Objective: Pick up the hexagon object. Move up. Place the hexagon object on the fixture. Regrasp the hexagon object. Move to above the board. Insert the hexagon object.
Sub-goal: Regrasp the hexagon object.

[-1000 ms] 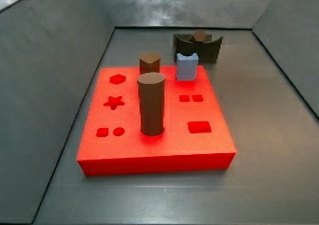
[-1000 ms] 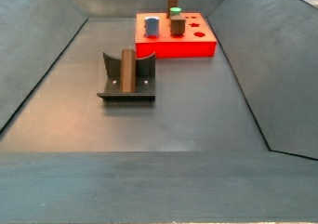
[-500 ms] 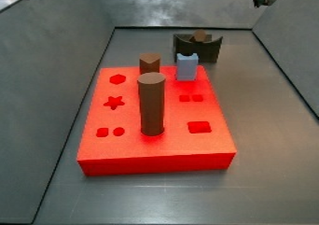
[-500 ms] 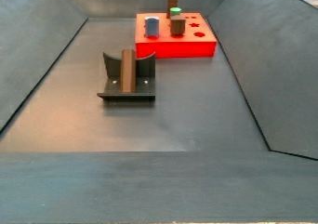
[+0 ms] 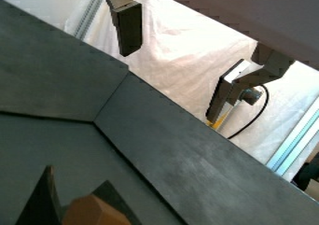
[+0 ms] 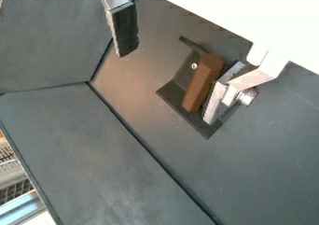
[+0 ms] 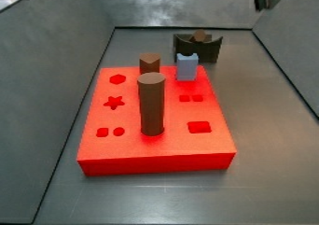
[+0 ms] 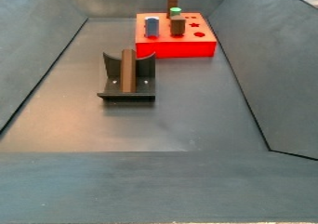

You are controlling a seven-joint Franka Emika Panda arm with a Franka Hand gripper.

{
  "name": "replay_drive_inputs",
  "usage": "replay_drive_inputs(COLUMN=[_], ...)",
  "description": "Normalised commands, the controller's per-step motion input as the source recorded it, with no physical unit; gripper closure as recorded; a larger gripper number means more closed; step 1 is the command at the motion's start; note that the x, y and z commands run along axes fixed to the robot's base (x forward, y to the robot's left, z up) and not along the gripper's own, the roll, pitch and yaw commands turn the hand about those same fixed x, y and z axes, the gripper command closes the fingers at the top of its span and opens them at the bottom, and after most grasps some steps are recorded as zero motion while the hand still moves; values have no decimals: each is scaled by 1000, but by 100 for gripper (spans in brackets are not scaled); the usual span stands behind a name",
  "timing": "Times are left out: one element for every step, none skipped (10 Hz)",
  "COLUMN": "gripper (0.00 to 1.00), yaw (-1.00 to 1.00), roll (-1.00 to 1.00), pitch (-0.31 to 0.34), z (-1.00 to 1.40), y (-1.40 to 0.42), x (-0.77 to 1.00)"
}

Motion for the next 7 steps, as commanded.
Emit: replay_drive_inputs(gripper=[0, 0, 0, 0, 0, 0, 0], yaw=[134, 91, 65, 33, 23, 6, -1], roll=[178, 145, 120, 90, 78, 62, 58], pitch=[-69, -76, -78, -74, -70, -56, -41], z=[-1000, -1000, -1000, -1000, -1000, -1000, -1000], y=[60, 51, 48, 41, 39, 32, 27], x=[69, 75, 82, 93, 99, 110, 117])
